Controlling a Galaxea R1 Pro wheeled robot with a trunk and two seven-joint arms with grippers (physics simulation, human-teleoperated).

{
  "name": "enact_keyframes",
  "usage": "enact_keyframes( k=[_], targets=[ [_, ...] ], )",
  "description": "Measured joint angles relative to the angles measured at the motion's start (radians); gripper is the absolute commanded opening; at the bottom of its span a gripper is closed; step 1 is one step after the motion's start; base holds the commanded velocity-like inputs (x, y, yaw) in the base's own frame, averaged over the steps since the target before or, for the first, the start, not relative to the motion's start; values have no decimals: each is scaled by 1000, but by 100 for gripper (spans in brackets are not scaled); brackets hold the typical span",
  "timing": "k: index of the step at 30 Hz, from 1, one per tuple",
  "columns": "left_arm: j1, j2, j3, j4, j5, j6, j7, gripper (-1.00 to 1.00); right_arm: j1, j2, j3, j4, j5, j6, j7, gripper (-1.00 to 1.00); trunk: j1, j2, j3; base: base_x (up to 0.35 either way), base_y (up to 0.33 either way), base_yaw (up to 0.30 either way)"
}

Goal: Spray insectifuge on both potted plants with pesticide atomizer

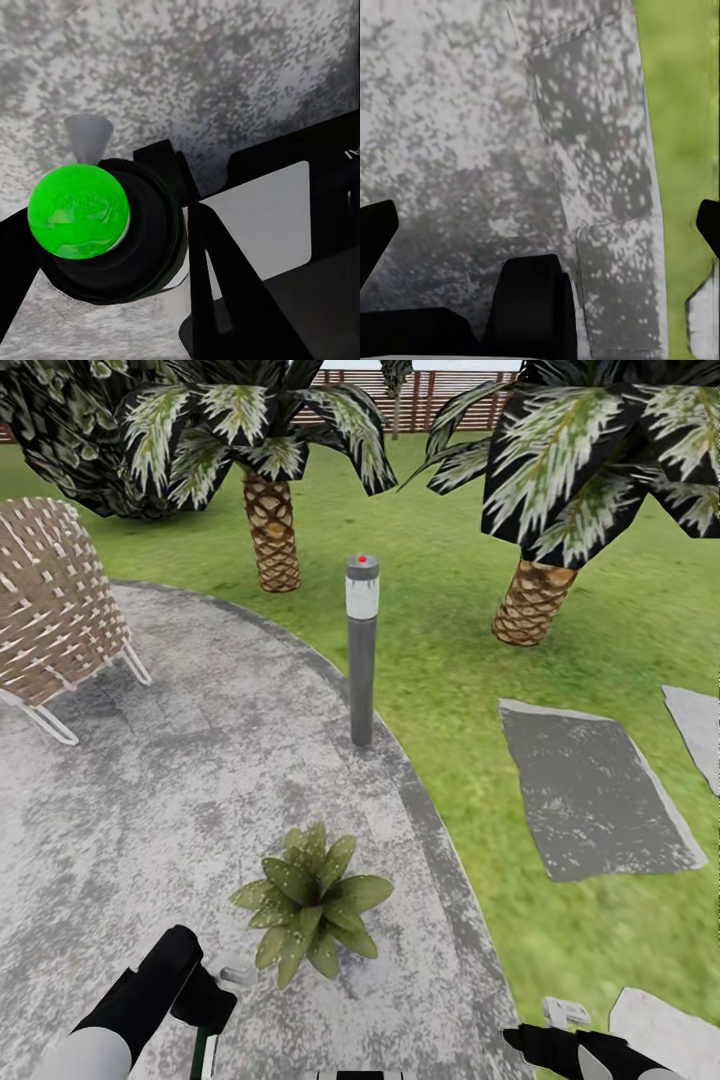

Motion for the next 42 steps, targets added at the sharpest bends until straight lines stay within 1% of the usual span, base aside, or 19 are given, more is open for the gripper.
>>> enact_keyframes(
  k=[4, 12, 20, 25, 32, 42],
  targets=[
    [-2, 0, -1, -1, 0, 0, 0, -100, 0, -2, 0, 0, 0, 0, 0, 100, 0, 0, 0, 83, -319, 50],
    [-4, -1, -1, 0, 0, 0, 0, -100, 0, 1, 0, 0, 0, 0, 0, 100, 0, 0, -3, 5, -317, 218],
    [-3, -2, -1, 0, 1, 1, 0, -100, 0, 2, 0, 0, 0, 0, 0, 100, 0, 0, -7, 0, -56, 230],
    [-3, -2, -1, 0, 1, 0, 0, -100, 0, 2, 0, 0, 0, 0, 0, 100, 0, 0, -9, 0, -285, 205],
    [-3, -3, -1, 1, 2, 0, -1, -100, 0, 2, 0, 0, 0, 0, 0, 100, 0, 0, -9, 30, -334, 23],
    [-3, -3, -1, 1, 3, 0, -1, -100, 0, 2, 0, 0, 0, 0, 0, 100, 0, 0, -9, 185, -263, 2]
  ],
)
